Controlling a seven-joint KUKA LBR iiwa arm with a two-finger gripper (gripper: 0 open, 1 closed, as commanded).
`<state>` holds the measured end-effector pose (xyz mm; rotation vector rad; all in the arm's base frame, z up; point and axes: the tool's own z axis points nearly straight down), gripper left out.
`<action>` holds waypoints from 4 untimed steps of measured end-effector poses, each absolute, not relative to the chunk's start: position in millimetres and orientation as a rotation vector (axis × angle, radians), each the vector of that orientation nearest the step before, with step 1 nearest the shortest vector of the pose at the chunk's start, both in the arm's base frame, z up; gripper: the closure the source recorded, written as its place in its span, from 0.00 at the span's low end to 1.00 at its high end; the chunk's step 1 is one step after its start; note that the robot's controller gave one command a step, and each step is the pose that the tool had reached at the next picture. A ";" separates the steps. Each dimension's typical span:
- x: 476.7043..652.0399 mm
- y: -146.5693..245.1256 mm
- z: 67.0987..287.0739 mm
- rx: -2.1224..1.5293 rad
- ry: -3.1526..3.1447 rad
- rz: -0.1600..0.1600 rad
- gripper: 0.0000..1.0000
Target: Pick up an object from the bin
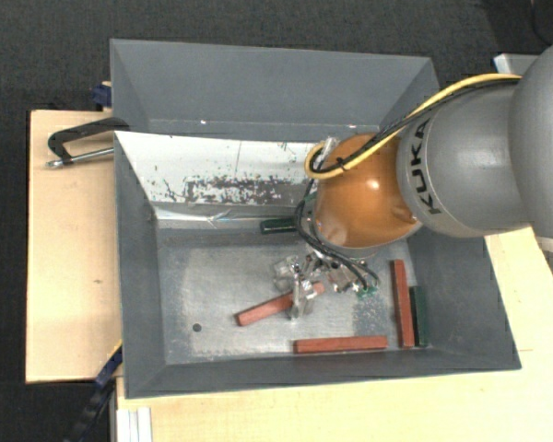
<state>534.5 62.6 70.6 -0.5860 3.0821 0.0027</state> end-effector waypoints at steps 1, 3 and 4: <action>534.5 62.6 70.6 -0.586 3.082 0.003 1.00; 542.0 48.4 193.4 -0.591 3.081 0.002 1.00; 545.6 14.4 317.3 -1.134 2.916 -0.006 1.00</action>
Offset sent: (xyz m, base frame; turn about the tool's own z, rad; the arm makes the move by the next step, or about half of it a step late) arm 0.0064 -0.0152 0.1219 -0.0045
